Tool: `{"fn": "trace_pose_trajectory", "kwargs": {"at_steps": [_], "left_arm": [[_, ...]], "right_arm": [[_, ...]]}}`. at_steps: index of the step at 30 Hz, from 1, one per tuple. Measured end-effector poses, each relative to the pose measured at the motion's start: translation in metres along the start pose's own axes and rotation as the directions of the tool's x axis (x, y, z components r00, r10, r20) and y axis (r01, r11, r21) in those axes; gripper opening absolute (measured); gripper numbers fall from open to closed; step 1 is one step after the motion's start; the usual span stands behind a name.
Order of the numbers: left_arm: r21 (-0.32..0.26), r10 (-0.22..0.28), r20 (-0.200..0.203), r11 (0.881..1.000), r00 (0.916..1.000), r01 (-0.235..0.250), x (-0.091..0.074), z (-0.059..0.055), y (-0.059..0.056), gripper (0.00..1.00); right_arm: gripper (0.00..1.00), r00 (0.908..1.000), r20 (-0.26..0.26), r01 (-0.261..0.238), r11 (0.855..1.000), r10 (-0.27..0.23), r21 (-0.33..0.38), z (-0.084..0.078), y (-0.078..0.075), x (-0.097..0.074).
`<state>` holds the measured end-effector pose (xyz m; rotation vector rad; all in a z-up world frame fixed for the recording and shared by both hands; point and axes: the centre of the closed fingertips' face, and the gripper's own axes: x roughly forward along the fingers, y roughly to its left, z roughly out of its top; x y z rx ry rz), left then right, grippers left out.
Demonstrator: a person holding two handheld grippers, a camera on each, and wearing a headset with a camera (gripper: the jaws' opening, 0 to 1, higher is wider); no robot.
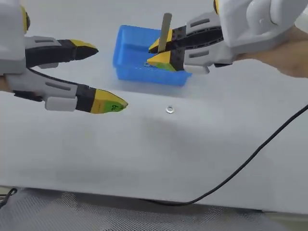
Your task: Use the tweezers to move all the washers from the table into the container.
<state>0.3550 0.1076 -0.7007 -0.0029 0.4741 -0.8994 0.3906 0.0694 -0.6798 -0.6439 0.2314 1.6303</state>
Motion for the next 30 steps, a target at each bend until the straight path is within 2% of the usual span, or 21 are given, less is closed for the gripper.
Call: {"fn": "trace_pose_trajectory", "kwargs": {"at_steps": [6,10,15,17,19,21,23,30], "left_arm": [[-0.007,0.014,-0.003,1.000,0.9999,-0.014,-0.001,-0.002,-0.002,0.94],[-0.017,0.020,-0.005,1.000,0.9998,-0.020,0.001,-0.005,0.000,0.94],[-0.032,0.022,-0.010,0.999,0.9997,-0.022,0.003,-0.009,0.000,0.94],[-0.039,0.016,-0.015,0.999,0.9998,-0.017,0.003,-0.010,0.000,0.94],[-0.048,0.011,-0.020,0.999,0.9997,-0.012,0.003,-0.012,-0.001,0.95],[-0.049,0.015,-0.025,0.999,0.9996,-0.016,0.002,-0.013,-0.001,0.95],[-0.053,0.020,-0.030,0.998,0.9993,-0.022,0.001,-0.014,0.001,0.95],[-0.062,0.036,-0.039,0.997,0.9986,-0.038,-0.001,-0.017,0.003,0.97]], "right_arm": [[0.10,0.9983,0.002,0.059,0.998,-0.059,0.013,-0.002,-0.032,0.008],[0.10,0.9975,-0.006,0.070,0.997,-0.070,0.020,-0.009,-0.042,0.016],[0.10,0.9969,-0.039,0.070,0.997,-0.068,0.037,-0.030,-0.049,0.033],[0.10,0.9966,-0.049,0.069,0.997,-0.067,0.041,-0.033,-0.049,0.037],[0.10,0.9969,-0.052,0.062,0.997,-0.060,0.046,-0.045,-0.057,0.039],[0.10,0.9968,-0.063,0.053,0.997,-0.050,0.049,-0.044,-0.059,0.039],[0.10,0.9962,-0.076,0.046,0.998,-0.042,0.048,-0.057,-0.063,0.042],[0.11,0.9962,-0.079,0.042,0.996,-0.036,0.073,-0.068,-0.061,0.050]]}}
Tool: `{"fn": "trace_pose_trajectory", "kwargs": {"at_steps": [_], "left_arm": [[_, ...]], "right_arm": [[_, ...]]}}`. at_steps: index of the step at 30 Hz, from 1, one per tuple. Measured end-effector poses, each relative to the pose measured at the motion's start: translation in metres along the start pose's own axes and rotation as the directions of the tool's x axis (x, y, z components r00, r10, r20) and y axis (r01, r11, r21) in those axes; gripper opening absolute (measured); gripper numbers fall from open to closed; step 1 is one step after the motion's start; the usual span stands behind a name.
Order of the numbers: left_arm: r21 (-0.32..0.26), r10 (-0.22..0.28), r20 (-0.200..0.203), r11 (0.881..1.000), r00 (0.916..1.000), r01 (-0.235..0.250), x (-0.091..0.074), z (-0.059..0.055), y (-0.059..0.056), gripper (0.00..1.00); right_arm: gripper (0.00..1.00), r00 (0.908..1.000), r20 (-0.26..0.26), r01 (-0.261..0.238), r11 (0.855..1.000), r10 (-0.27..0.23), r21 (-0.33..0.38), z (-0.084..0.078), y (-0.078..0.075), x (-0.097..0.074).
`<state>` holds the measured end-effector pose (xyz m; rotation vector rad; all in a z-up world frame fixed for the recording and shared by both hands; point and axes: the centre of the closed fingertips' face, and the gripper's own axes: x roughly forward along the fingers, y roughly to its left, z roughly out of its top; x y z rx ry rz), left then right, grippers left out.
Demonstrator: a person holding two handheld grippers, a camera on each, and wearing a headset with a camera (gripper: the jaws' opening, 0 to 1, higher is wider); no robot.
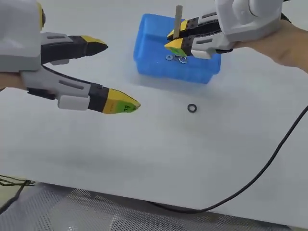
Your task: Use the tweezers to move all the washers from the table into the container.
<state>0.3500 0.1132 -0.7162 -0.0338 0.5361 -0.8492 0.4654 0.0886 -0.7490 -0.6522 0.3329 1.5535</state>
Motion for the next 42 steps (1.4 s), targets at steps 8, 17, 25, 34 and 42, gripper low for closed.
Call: {"fn": "trace_pose_trajectory", "kwargs": {"at_steps": [8,17,25,34,42], "left_arm": [[-0.001,0.001,-0.012,1.000,0.9999,-0.001,0.001,-0.002,-0.005,0.98],[-0.005,0.006,-0.026,1.000,0.9996,-0.006,-0.004,-0.007,-0.001,0.98],[-0.003,0.001,-0.038,1.000,0.9993,-0.001,-0.005,-0.009,-0.002,0.99],[-0.001,-0.003,-0.059,1.000,0.9983,0.003,-0.006,-0.015,-0.001,0.99],[0.012,0.007,-0.040,1.000,0.9992,-0.007,-0.007,-0.008,0.004,0.99]], "right_arm": [[0.11,0.9999,0.012,0.005,0.999,-0.005,0.035,-0.002,0.003,0.006],[0.11,1.0000,0.005,0.004,0.999,-0.004,0.038,-0.005,0.009,0.011],[0.11,1.0000,-0.003,-0.002,0.999,0.002,0.045,-0.007,0.013,0.012],[0.11,1.0000,0.000,-0.002,0.999,0.002,0.047,-0.006,0.014,0.011],[0.10,1.0000,0.002,0.005,0.999,-0.006,0.036,-0.003,0.012,0.007]]}}
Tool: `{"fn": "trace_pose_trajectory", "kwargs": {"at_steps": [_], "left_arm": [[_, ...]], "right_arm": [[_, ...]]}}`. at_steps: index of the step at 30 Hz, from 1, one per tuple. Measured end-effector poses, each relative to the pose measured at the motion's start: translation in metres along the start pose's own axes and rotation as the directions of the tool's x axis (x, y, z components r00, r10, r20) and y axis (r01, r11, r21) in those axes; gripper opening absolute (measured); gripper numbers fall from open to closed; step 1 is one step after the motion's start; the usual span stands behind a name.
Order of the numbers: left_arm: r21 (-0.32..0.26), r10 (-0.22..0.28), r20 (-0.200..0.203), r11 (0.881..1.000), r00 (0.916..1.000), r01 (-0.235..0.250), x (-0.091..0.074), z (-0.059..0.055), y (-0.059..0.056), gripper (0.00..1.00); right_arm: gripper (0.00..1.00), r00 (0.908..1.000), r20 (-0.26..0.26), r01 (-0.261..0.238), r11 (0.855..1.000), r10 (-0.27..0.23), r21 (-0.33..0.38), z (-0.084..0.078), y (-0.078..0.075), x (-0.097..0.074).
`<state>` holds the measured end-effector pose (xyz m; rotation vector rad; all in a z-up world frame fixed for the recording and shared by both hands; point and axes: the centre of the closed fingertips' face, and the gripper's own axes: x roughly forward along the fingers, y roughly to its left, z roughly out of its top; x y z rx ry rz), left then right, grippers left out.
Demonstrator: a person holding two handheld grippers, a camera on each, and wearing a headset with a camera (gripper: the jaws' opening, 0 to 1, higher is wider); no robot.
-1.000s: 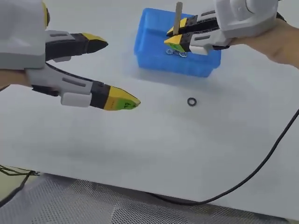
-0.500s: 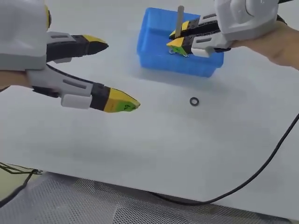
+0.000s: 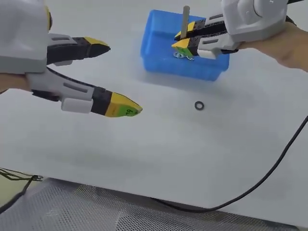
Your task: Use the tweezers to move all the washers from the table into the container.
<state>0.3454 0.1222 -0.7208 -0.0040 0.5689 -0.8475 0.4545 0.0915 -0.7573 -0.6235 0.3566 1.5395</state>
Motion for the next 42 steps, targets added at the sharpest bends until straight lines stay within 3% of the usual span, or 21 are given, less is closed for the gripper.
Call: {"fn": "trace_pose_trajectory", "kwargs": {"at_steps": [7,15,21,25,29,34,40,42], "left_arm": [[0.032,0.007,0.002,0.999,1.0000,-0.007,0.006,0.011,0.011,0.99],[0.085,-0.002,0.051,0.996,0.9987,-0.002,0.017,0.047,0.022,0.97],[0.100,-0.023,0.064,0.995,0.9977,0.016,0.034,0.065,0.031,0.88],[0.128,-0.049,0.085,0.991,0.9951,0.038,0.044,0.078,0.029,0.77],[0.171,-0.049,0.070,0.985,0.9964,0.036,0.055,0.085,0.027,0.67],[0.208,-0.075,0.092,0.977,0.9930,0.054,0.066,0.100,0.023,0.51],[0.209,-0.105,0.095,0.974,0.9900,0.083,0.073,0.106,0.022,0.38],[0.221,-0.118,0.093,0.971,0.9887,0.095,0.073,0.107,0.020,0.28]], "right_arm": [[0.09,1.0000,0.005,0.003,1.000,-0.003,0.000,0.002,-0.003,-0.004],[0.09,0.9999,0.010,0.005,1.000,-0.005,0.003,0.003,-0.004,-0.005],[0.09,0.9999,0.014,0.007,1.000,-0.007,0.001,0.005,-0.005,-0.009],[0.09,0.9997,0.022,0.006,1.000,-0.006,0.001,0.007,-0.004,-0.011],[0.09,0.9996,0.028,0.001,1.000,-0.001,0.000,0.009,-0.001,-0.011],[0.09,0.9994,0.034,-0.005,1.000,0.005,-0.006,0.012,0.002,-0.011],[0.09,0.9993,0.038,-0.004,1.000,0.004,-0.007,0.014,0.004,-0.014],[0.09,0.9991,0.043,-0.005,1.000,0.005,-0.006,0.015,0.004,-0.015]]}}
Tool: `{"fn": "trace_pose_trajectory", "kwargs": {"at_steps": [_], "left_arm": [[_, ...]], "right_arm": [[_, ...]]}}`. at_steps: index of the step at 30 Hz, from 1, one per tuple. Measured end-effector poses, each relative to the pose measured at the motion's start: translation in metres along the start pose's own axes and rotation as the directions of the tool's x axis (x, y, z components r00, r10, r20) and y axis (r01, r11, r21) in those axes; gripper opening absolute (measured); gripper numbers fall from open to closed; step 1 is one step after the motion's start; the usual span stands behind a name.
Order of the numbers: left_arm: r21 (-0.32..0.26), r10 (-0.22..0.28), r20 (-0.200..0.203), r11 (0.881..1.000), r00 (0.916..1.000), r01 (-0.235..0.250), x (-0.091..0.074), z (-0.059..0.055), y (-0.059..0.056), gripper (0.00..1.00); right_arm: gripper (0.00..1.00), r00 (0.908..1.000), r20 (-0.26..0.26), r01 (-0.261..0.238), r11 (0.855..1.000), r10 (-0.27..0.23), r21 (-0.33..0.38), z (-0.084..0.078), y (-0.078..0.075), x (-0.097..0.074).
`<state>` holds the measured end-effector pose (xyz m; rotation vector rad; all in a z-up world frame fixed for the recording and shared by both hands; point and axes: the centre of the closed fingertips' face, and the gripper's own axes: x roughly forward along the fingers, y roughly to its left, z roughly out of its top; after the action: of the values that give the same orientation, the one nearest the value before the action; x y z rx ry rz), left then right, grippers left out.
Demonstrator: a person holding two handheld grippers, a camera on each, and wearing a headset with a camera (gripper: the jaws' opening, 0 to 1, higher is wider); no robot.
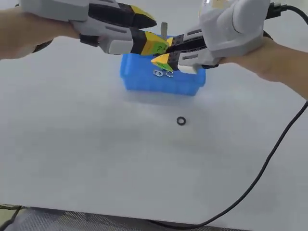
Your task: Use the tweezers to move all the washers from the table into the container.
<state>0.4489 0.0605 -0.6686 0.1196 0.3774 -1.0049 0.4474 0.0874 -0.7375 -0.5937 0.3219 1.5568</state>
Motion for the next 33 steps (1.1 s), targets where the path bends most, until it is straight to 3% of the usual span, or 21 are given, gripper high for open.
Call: {"fn": "trace_pose_trajectory", "kwargs": {"at_steps": [2,9,14,19,22,33], "left_arm": [[0.009,-0.012,-0.003,1.000,0.9999,0.012,0.001,0.000,-0.002,0.20],[-0.005,-0.065,0.010,0.998,0.9978,0.065,0.006,0.006,-0.008,0.18],[0.085,-0.102,0.006,0.991,0.9948,0.101,0.010,0.008,-0.014,0.09],[0.094,-0.096,-0.011,0.991,0.9953,0.097,0.010,0.006,-0.010,0.08],[0.142,-0.101,-0.026,0.984,0.9945,0.104,0.009,0.005,-0.010,0.06],[0.224,-0.096,0.007,0.970,0.9954,0.092,0.007,0.017,-0.009,0.05]], "right_arm": [[0.09,1.0000,0.002,-0.003,1.000,0.003,0.001,0.000,0.000,0.000],[0.09,0.9997,0.005,-0.022,1.000,0.022,-0.005,0.002,0.006,0.001],[0.09,0.9995,0.012,-0.028,1.000,0.029,-0.010,0.006,0.007,0.001],[0.09,0.9994,0.008,-0.032,0.999,0.032,-0.018,0.006,0.007,0.001],[0.09,0.9995,0.004,-0.033,0.999,0.033,-0.028,0.005,0.007,0.002],[0.14,0.9998,0.022,0.000,1.000,0.001,-0.025,0.011,0.000,-0.002]]}}
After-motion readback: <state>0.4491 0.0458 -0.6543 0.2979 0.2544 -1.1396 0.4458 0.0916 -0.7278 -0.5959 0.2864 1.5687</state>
